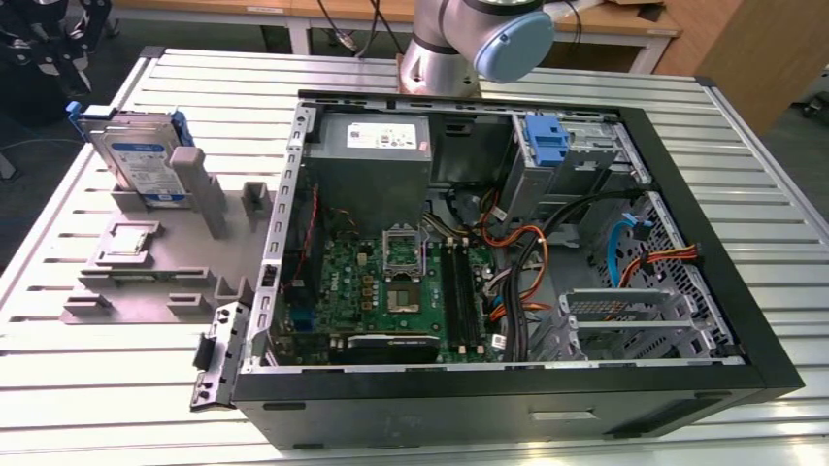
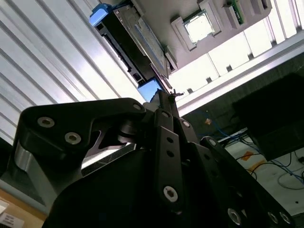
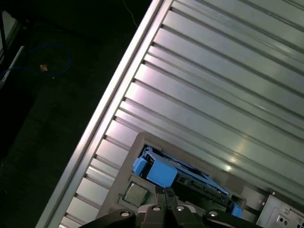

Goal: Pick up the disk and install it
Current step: 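Pick up the disk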

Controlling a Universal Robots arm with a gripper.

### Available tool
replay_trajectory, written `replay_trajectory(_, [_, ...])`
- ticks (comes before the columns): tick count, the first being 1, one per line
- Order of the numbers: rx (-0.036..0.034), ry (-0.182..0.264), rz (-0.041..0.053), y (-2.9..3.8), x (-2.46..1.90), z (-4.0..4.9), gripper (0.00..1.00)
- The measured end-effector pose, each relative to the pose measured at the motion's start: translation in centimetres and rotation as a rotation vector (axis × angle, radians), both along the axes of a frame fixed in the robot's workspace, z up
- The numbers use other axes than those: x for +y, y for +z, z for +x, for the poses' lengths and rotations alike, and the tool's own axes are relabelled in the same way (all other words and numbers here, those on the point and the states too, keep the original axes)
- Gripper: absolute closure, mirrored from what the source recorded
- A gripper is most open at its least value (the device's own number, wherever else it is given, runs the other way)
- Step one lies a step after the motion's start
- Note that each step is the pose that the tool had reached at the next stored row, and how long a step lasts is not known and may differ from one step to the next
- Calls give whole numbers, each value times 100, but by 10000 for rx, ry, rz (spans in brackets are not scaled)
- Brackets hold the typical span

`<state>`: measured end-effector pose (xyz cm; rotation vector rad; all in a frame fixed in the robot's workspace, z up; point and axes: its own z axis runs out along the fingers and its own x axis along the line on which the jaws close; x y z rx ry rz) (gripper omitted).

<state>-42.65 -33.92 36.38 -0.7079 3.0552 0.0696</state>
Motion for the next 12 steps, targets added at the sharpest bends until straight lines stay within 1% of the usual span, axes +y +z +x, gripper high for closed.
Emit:
replay_trajectory(2, [0, 162, 0, 0, 0, 0, 90])
replay_trajectory(3, [0, 430, 0, 0, 0, 0, 90])
replay_trajectory(12, [0, 1171, 0, 0, 0, 0, 90])
